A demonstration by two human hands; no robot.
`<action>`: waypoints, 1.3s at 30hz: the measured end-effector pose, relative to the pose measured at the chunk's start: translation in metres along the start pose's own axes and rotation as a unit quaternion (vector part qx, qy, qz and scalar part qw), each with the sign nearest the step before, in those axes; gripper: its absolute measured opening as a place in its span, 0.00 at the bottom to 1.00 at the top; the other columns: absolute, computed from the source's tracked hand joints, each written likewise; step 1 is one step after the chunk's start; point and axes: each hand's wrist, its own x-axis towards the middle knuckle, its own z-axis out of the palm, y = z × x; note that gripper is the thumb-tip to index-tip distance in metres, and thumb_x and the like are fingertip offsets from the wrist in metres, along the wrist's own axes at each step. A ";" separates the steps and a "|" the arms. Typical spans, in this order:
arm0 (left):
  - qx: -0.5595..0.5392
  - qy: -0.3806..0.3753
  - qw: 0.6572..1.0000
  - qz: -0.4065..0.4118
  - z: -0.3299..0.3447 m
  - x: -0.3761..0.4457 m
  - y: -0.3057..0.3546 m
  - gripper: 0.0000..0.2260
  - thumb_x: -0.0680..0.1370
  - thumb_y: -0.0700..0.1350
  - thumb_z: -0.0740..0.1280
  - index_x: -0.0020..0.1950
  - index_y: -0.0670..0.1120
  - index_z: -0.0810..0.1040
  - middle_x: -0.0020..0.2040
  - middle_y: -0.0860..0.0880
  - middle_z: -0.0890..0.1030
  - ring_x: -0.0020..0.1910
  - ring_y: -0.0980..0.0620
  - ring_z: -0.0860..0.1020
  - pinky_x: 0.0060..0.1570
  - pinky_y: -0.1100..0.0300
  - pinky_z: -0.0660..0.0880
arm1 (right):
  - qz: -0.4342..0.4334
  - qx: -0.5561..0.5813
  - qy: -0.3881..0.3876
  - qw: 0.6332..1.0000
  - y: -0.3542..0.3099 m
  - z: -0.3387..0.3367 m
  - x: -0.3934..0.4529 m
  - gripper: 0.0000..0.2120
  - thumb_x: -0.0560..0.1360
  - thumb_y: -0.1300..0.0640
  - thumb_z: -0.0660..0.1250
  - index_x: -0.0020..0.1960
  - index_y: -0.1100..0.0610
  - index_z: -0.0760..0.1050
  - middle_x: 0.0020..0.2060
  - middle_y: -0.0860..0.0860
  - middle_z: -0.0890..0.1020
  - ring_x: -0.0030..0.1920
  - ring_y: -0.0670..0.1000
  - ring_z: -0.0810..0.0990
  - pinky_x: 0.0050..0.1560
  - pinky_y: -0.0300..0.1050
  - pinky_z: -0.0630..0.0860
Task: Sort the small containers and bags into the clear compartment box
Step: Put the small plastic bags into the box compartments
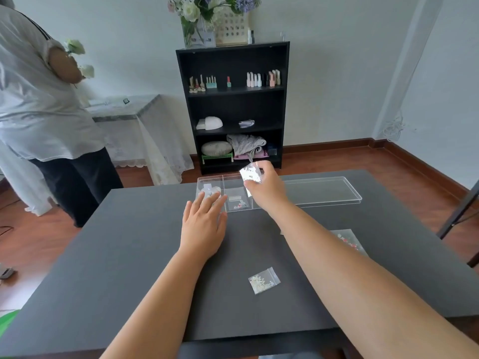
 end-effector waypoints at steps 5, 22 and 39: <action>-0.041 -0.011 0.999 -0.003 0.004 -0.002 -0.004 0.21 0.81 0.46 0.56 0.75 0.53 0.61 0.77 0.54 0.60 0.77 0.48 0.52 0.74 0.48 0.49 | 0.010 -0.135 -0.044 0.990 -0.012 0.018 0.024 0.10 0.72 0.63 0.61 0.37 0.55 0.60 0.31 0.49 0.67 0.31 0.50 0.65 0.29 0.44 0.58; -0.126 0.033 0.991 -0.015 0.004 0.000 -0.006 0.22 0.78 0.39 0.60 0.72 0.50 0.69 0.72 0.51 0.70 0.75 0.47 0.59 0.74 0.52 0.50 | 0.048 -0.351 -0.061 0.933 -0.018 0.054 0.044 0.06 0.73 0.57 0.65 0.49 0.56 0.76 0.43 0.53 0.81 0.52 0.59 0.78 0.53 0.51 0.75; -0.123 0.042 0.991 -0.010 0.008 0.000 -0.008 0.22 0.77 0.39 0.61 0.71 0.49 0.71 0.71 0.52 0.71 0.75 0.48 0.61 0.72 0.52 0.56 | 0.000 -0.239 -0.033 0.970 -0.003 0.042 0.032 0.11 0.78 0.54 0.59 0.59 0.51 0.75 0.44 0.51 0.81 0.47 0.55 0.79 0.41 0.47 0.76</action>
